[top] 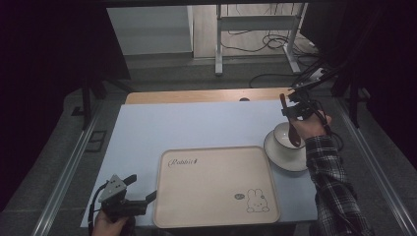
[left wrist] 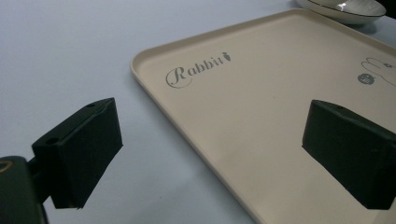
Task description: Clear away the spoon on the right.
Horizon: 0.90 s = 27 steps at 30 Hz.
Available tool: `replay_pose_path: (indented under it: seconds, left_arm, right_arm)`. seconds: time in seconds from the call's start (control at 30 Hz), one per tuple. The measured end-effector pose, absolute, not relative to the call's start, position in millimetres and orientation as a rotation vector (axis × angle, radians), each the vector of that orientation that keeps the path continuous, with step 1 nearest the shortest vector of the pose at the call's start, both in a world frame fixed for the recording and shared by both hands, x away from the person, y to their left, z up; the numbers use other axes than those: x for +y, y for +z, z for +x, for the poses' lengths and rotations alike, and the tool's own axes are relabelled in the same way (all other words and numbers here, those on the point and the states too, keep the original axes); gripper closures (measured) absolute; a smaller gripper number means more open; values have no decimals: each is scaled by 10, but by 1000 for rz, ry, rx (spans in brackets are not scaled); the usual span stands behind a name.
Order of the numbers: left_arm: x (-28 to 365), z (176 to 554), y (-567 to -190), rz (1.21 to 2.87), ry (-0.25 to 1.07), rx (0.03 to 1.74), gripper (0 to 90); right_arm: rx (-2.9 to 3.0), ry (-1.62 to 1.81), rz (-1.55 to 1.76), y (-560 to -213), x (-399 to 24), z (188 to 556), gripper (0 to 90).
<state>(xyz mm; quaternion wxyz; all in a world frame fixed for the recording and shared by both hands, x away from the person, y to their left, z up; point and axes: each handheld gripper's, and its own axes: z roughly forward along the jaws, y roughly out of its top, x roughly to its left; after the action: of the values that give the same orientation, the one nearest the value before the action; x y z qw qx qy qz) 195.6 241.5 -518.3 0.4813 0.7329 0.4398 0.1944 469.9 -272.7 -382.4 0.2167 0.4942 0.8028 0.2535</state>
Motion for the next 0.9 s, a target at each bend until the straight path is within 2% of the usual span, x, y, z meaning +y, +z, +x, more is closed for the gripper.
replay_pose_path:
  seconds: [0.47,0.9]
  left_arm:
    - [2412,1955,-5182,1790,477,1072,46]
    - [2409,1956,-5182,1793,478,1071,47]
  right_arm:
    - [2286,711,1305,-3592,-2701,4468,784]
    - [2351,729,1282,-3527,-2674,4214,784]
